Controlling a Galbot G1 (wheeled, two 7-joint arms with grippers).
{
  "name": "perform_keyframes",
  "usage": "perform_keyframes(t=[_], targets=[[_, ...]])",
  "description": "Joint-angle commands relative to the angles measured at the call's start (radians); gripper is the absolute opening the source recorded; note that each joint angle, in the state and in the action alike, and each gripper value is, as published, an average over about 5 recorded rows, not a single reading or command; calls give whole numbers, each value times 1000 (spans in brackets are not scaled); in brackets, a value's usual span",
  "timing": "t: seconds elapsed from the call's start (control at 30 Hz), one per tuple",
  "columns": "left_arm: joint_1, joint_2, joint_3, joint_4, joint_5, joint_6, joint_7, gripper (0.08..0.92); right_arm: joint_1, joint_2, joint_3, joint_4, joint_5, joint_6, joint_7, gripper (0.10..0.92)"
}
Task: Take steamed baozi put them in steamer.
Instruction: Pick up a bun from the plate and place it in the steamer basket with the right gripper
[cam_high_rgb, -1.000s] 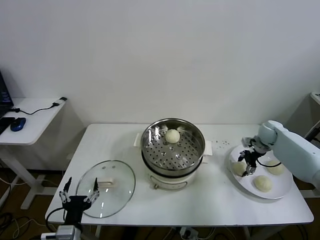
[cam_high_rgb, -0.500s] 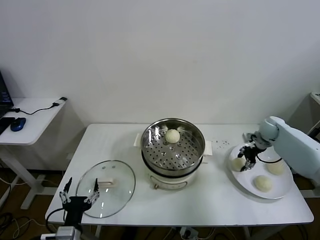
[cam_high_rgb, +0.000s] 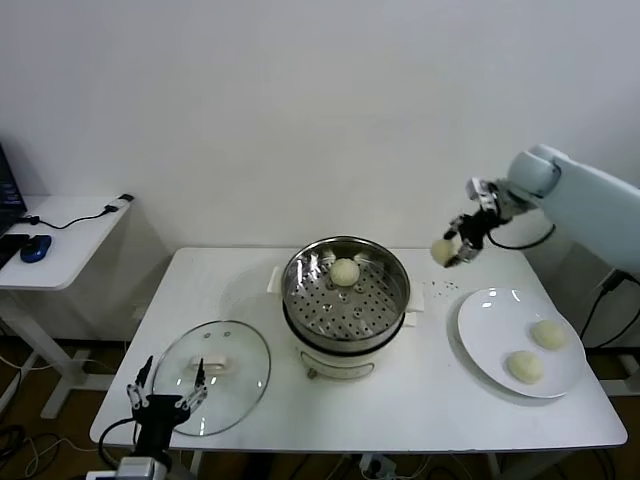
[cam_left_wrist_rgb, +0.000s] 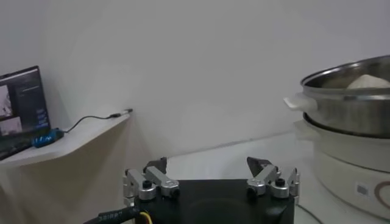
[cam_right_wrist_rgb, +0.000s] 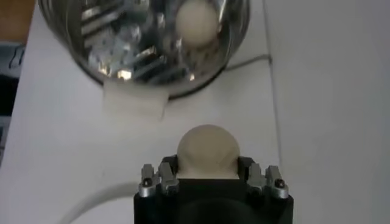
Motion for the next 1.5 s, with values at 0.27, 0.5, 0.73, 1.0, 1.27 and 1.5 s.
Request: perform_keyframes(t=[0.27,0.5,0.73,1.0,1.27,1.5], targets=[[-1,6,12,-22,0,-5,-1,823,138,327,-185,84,301,-125,114,628],[11,8,0,-12,0,-16,-3,823,38,440,-210,45,297,-143,163,628],[14,11,-8,-7,-5,-18,-6,823,-30,486,-255,26,298,-151,203,628],[21,12,-11,3,-8,-24,-6,823,-86,484,-272,10,289,-153,230,628],[21,11,-12,11,-8,-25,-7,823,-112,488,-268,-10,268,-158,234,644],[16,11,-11,14,-8,-24,-7,823,-99,468,-246,-3,267,-168,224,793]])
